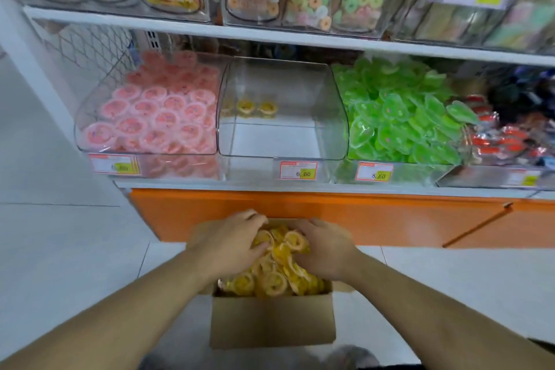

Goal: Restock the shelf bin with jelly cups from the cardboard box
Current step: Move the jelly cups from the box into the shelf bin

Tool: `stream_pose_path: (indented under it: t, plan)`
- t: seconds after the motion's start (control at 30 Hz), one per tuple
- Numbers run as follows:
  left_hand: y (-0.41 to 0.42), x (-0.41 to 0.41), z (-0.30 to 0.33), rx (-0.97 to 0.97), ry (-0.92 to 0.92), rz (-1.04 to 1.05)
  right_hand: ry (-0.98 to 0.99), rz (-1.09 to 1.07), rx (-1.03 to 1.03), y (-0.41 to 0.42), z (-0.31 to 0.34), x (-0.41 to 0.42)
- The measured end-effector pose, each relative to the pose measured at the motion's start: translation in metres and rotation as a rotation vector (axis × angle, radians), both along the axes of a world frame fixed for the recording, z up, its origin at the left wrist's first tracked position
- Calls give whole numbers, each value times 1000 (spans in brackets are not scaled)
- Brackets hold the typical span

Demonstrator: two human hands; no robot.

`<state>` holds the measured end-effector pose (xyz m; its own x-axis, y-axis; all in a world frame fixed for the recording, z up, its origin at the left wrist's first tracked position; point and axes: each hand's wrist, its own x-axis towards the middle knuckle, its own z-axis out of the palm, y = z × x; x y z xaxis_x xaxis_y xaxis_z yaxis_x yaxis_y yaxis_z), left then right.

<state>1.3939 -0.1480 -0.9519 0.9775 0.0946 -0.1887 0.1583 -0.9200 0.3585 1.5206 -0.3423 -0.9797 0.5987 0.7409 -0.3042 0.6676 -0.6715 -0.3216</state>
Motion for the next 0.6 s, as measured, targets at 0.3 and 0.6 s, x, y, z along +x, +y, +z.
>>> stream_pose_path:
  t: [0.3, 0.6]
  plan:
    - [8, 45, -113, -185, 180, 122, 251, -133, -37, 17, -79, 24]
    - [-2, 48, -152, -192, 130, 175, 201, -259, 14, 28, -112, 26]
